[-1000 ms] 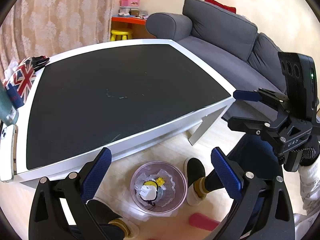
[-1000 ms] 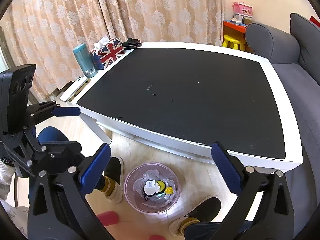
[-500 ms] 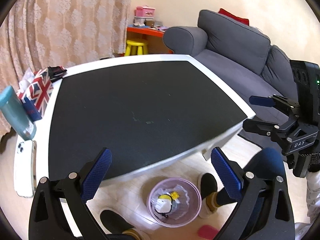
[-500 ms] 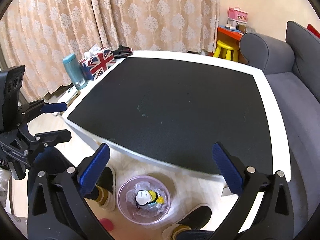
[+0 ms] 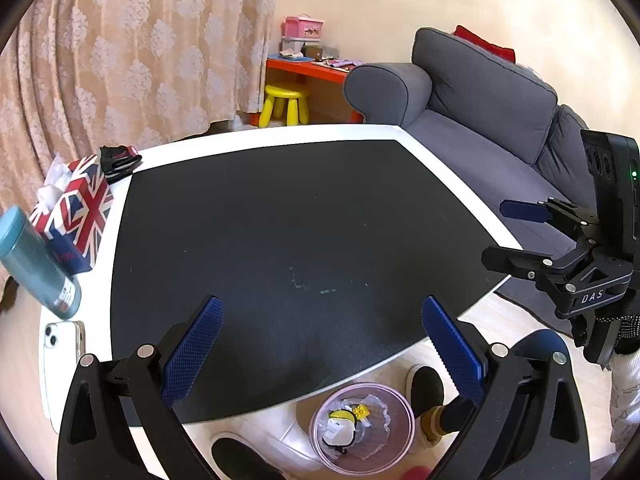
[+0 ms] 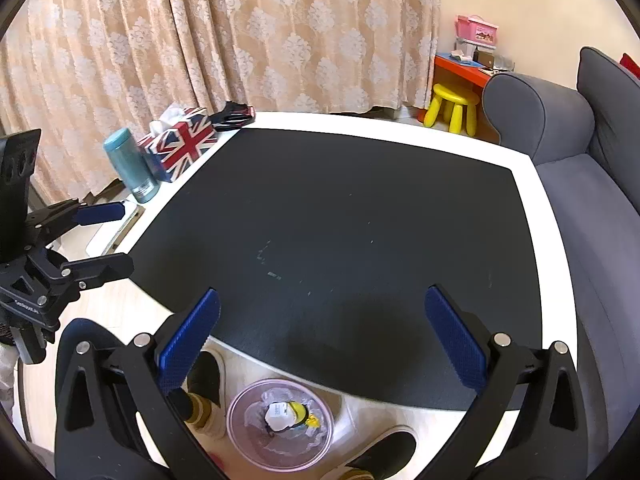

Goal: Collect trash

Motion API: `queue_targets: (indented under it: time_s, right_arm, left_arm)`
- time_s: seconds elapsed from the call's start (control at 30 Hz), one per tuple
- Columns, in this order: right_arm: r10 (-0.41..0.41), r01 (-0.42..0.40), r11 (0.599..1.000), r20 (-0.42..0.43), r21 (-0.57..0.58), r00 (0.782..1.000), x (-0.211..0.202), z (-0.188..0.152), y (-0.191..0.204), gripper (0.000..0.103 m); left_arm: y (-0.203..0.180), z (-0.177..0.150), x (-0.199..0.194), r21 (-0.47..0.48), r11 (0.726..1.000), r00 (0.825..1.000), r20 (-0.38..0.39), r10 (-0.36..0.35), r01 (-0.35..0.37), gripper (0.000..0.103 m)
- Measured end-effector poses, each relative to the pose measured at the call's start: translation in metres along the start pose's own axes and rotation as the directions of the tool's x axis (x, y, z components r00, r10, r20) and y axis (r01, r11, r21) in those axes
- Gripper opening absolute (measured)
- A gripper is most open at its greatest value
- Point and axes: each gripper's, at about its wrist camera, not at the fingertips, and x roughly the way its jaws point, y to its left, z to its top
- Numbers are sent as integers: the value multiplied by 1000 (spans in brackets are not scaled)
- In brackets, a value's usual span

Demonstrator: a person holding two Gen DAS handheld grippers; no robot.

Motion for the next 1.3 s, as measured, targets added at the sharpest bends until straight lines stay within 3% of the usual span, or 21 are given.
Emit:
queue_targets:
  time_s: [0.57, 0.73, 1.3]
  right_arm:
    - [16, -16, 1000, -13, 16, 1000, 27, 18, -12, 100]
    - [18, -17, 1000, -21, 19, 1000, 32, 17, -12, 100]
    - [14, -13, 1000, -23, 17, 1000, 37, 20, -13, 100]
  left_arm:
    - [12, 18, 38, -35, 999, 999, -51, 8, -9, 97]
    - [17, 19, 41, -63, 998, 998, -53, -34, 31, 97]
    - [13, 21, 43, -34, 999, 999, -32, 11, -12, 97]
